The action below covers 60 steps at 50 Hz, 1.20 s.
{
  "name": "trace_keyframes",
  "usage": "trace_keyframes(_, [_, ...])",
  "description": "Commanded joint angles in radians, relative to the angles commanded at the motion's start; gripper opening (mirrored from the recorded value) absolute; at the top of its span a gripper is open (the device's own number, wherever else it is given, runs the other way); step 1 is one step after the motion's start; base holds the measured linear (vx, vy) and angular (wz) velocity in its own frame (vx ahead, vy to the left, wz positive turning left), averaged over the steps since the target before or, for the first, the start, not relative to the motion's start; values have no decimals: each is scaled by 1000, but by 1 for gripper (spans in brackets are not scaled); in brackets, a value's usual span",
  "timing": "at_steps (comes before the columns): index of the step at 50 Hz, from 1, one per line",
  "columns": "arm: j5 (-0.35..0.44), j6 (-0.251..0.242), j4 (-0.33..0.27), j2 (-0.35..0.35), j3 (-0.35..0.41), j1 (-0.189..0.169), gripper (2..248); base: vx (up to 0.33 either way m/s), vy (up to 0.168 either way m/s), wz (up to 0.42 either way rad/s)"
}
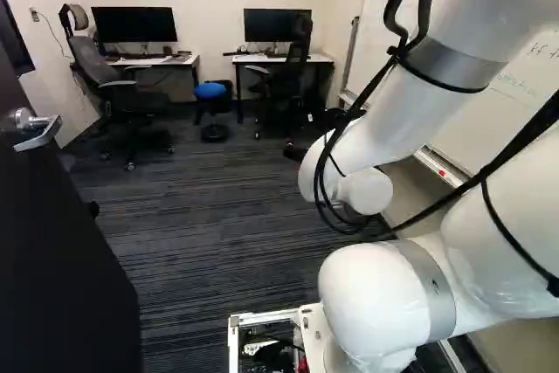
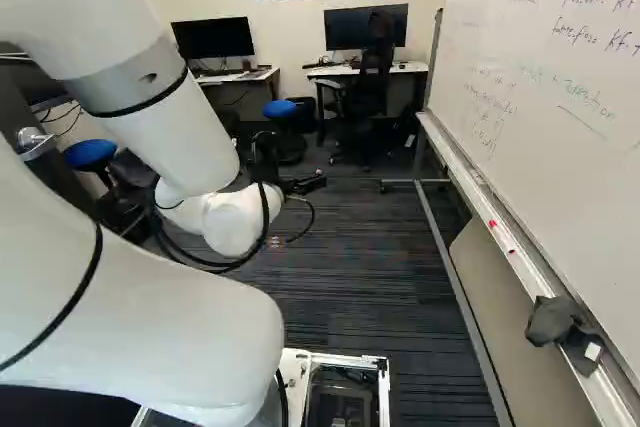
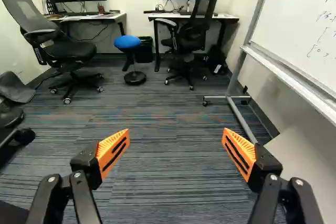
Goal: Open the door and move inside
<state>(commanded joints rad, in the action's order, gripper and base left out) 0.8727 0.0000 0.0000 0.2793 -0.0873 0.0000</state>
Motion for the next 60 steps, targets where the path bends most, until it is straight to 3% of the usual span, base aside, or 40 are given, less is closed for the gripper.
trace_keyframes(60, [0, 0, 0, 0, 0, 0, 247, 189, -23, -10])
